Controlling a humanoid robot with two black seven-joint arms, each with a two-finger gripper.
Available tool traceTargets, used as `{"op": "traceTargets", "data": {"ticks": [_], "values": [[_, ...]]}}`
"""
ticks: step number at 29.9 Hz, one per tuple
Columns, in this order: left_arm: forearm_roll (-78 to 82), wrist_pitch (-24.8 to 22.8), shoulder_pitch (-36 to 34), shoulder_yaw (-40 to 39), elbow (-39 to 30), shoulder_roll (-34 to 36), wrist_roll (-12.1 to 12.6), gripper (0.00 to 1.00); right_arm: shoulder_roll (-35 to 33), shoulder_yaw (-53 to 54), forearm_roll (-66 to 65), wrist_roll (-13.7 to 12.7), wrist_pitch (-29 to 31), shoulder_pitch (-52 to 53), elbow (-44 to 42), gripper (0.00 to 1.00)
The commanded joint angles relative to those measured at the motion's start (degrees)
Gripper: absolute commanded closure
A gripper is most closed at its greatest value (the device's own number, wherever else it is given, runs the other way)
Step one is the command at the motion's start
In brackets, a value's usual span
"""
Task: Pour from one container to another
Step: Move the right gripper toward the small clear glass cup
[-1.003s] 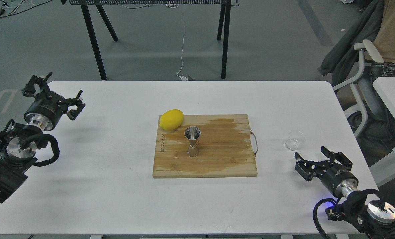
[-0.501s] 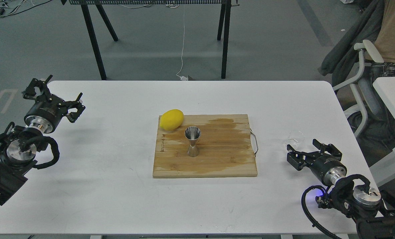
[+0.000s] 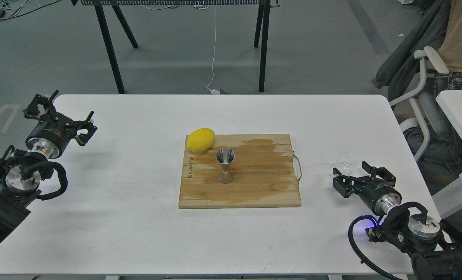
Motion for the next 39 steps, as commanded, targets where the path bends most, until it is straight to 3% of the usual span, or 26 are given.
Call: {"op": "traceTargets", "data": {"ticks": [1, 12, 20, 26, 39], "values": [[0.0, 0.0, 0.0, 0.0, 0.0, -0.1, 0.0, 0.00, 0.4, 0.0, 0.0, 0.0, 0.2, 0.2, -0.8, 0.09], [0.1, 0.0, 0.0, 0.0, 0.1, -0.1, 0.0, 0.00, 2.1, 0.0, -1.2, 0.3, 0.4, 2.0, -2.1, 0.18], [0.1, 0.0, 0.1, 0.0, 0.2, 0.0, 0.0, 0.00, 2.7, -0.2, -1.7, 1.4, 0.4, 2.0, -2.1, 0.40], [0.1, 0.0, 0.4, 0.0, 0.2, 0.1, 0.0, 0.00, 2.7, -0.2, -2.0, 1.4, 0.4, 2.0, -2.8, 0.41], [0.0, 0.0, 0.8, 0.0, 1.2, 0.1, 0.0, 0.00, 2.8, -0.2, -2.6, 1.4, 1.0, 2.0, -3.4, 0.56]]}}
